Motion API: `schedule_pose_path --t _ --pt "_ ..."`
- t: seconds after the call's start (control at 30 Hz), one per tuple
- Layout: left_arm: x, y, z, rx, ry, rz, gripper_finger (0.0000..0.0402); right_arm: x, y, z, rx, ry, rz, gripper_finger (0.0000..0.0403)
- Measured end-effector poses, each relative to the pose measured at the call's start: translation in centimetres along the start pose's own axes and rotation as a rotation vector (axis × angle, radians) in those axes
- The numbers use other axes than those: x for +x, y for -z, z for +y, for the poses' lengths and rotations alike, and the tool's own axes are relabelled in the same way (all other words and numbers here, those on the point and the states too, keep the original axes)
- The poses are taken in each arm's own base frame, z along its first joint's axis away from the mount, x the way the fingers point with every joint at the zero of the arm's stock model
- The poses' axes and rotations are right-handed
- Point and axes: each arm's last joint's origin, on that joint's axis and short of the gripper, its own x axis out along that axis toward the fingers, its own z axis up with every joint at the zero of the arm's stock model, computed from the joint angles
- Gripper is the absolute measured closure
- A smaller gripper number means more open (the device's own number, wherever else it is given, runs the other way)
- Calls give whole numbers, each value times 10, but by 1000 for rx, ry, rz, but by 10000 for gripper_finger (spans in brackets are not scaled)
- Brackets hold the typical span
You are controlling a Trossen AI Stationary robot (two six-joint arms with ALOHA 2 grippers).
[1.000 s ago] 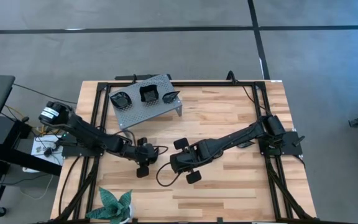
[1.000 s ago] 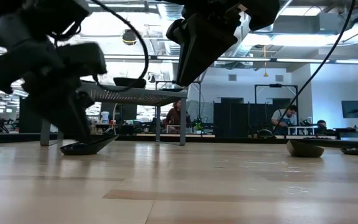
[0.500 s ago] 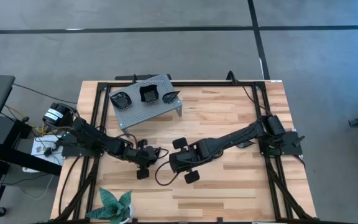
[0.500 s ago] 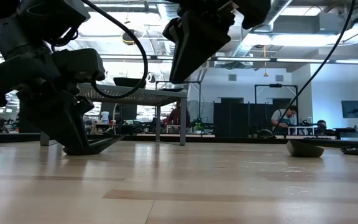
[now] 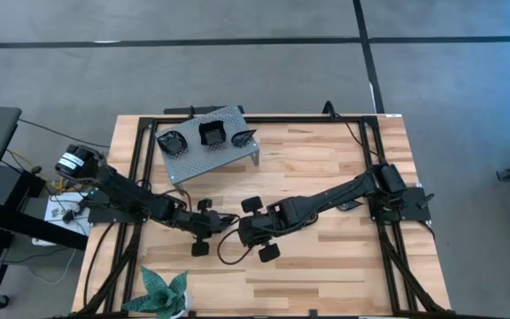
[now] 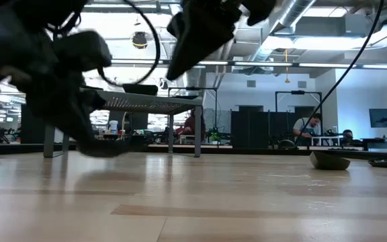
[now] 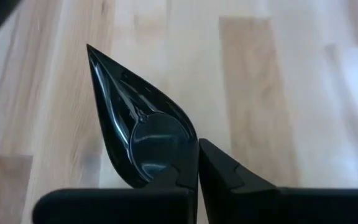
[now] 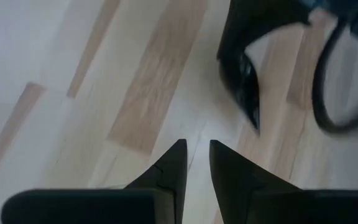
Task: Pick & Place Mini shaped plates
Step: Stack the black drop-shaped plate on top of the black drop-shaped plate on the shelf
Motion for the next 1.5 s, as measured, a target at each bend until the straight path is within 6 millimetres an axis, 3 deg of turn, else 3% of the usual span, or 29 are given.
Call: schedule_pose_path --t 0.33,0.57,0.77,1.03,1.5 --pt "-28 -15 -2 144 67 -129 395 8 -9 -3 -60 -44 -114 296" --pt "-30 -16 -2 278 59 -144 396 17 -8 -16 -58 -6 -115 248" --pt "-30 -17 -2 322 56 -152 396 26 -3 -30 -35 6 -97 235" --pt "-30 -19 -1 373 24 -176 394 41 6 -41 -27 -58 -58 285" --pt "-30 -20 -1 372 21 -181 394 40 6 -47 -48 -49 -64 382"
